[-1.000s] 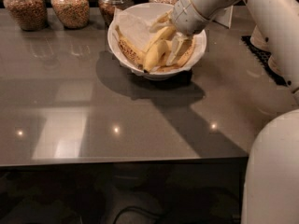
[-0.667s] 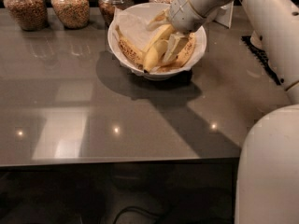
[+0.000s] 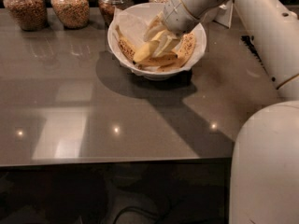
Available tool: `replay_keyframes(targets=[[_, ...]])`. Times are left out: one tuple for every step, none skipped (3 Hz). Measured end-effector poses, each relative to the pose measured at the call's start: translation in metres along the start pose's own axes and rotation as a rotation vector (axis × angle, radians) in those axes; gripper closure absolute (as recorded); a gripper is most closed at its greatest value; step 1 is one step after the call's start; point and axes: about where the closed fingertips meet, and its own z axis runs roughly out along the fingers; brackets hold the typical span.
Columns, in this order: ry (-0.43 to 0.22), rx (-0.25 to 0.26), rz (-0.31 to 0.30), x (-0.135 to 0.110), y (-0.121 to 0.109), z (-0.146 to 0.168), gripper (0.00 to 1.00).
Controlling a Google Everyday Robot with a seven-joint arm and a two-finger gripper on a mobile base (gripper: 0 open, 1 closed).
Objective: Pick banana from white bowl
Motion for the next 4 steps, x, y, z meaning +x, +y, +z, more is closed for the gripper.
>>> replay_keyframes(targets=[[-0.013,-0.026,0.008,-0.007,0.007,0.000,0.78],[-0.002,-0.030,0.013,-0.015,0.009,-0.015,1.00],[0.026,-0.002,-0.002,-0.023,0.004,-0.041,1.00],[0.064,0.071,-0.015,-0.023,-0.009,-0.079,1.00]])
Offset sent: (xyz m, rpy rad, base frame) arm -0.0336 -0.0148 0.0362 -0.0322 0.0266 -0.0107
